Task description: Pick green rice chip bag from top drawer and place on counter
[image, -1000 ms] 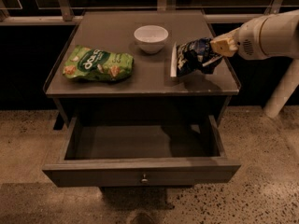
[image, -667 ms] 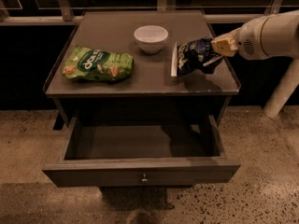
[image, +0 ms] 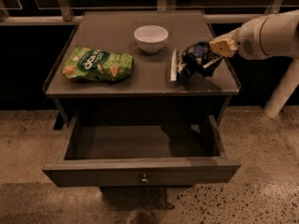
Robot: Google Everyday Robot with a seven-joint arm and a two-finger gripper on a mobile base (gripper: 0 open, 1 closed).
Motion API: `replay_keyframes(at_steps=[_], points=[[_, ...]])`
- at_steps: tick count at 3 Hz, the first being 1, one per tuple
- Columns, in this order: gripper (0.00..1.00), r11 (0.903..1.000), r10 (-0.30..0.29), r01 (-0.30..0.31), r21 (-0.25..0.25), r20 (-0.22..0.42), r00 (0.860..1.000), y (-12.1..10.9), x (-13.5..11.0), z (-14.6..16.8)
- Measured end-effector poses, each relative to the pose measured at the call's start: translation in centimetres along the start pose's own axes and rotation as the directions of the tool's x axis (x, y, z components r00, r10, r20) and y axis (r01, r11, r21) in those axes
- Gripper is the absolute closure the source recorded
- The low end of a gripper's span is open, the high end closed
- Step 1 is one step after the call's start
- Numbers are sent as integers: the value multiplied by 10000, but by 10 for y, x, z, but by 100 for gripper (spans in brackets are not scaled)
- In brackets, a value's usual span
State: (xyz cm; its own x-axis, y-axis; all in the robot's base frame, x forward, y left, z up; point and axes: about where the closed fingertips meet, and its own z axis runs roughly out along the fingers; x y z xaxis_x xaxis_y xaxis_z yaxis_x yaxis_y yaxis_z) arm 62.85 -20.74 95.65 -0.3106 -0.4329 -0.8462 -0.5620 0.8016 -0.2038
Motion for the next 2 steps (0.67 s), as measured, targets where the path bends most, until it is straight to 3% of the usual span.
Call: replay_keyframes(at_steps=[1,2], points=[[12,10000,0,0,0,0,10000,0,0,0],[0,10000,0,0,0,0,10000,0,0,0]])
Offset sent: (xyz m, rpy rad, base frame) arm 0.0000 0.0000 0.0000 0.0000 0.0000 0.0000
